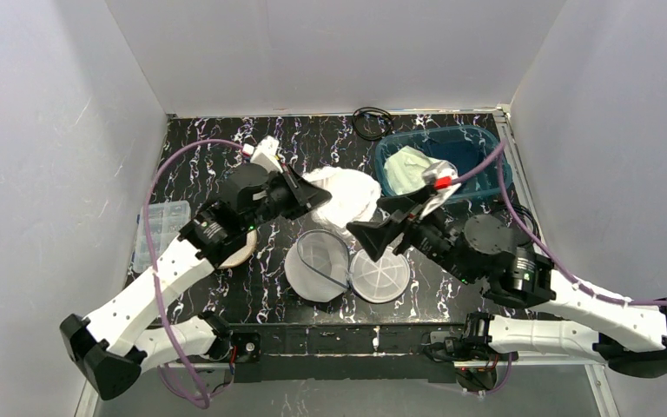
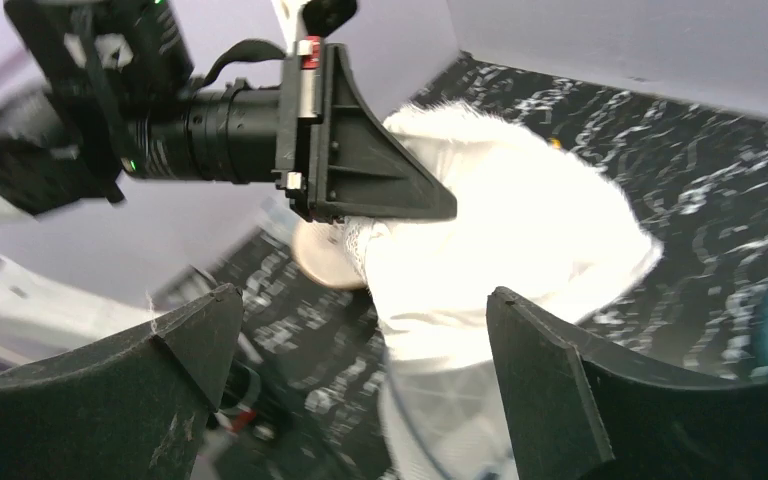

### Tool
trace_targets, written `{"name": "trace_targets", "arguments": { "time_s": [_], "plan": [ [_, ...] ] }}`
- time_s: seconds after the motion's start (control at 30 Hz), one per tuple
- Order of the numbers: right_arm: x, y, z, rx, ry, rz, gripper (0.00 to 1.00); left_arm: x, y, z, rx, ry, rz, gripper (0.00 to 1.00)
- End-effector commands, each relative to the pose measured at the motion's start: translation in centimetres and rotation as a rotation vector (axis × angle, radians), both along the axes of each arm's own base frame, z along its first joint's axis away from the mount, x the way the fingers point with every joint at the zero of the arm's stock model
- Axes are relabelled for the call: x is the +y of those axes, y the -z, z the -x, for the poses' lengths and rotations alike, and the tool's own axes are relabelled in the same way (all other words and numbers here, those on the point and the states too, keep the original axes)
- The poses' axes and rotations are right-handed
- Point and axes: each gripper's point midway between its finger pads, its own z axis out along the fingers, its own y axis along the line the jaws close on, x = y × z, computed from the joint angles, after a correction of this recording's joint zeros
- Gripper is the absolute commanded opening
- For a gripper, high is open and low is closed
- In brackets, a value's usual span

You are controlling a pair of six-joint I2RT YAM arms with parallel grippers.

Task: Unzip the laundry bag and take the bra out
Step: Pick up the bra from the laundry bag.

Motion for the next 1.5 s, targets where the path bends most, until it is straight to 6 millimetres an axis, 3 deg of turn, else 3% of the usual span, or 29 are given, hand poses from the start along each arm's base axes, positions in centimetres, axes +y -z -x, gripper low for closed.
{"name": "trace_targets", "arguments": {
  "time_s": [0.0,0.17,0.37,0.7,0.9,1.2,1.27,1.4,1.47],
  "plan": [
    [-0.4,-2.1,0.1,0.251,0.056,-0.360,0.99,1.6,-5.2,-0.4,-0.206,-0.027,0.069,0.00],
    [-0.8,-1.8,0.5,0.417,0.039,-0.569,0.99,2.5,-7.4,0.0,-0.252,-0.059,0.143,0.00],
    [0.1,-0.2,0.0,0.485,0.068,-0.604,0.99,2.5,-8.8,0.6,-0.254,-0.058,0.233,0.00],
    [0.3,-0.9,-1.9,0.423,0.145,-0.665,0.98,1.7,-8.3,2.4,-0.177,0.015,0.310,0.00],
    [1.5,-0.9,-2.7,0.431,0.148,-0.658,0.88,1.5,-8.8,3.0,-0.178,0.041,0.354,0.00],
    [3.3,0.2,-4.2,0.467,0.131,-0.622,0.92,1.7,-9.2,3.7,-0.192,0.059,0.360,0.00],
    [3.4,-0.1,-4.1,0.456,0.114,-0.640,0.82,1.8,-9.0,3.7,-0.193,0.059,0.346,0.00],
    [3.6,-0.8,-3.9,0.437,0.077,-0.653,0.40,1.9,-8.2,3.7,-0.184,0.054,0.328,0.00],
    [3.7,-1.0,-3.7,0.425,0.060,-0.645,0.27,1.9,-7.6,3.6,-0.172,0.049,0.313,0.04]
  ]
}}
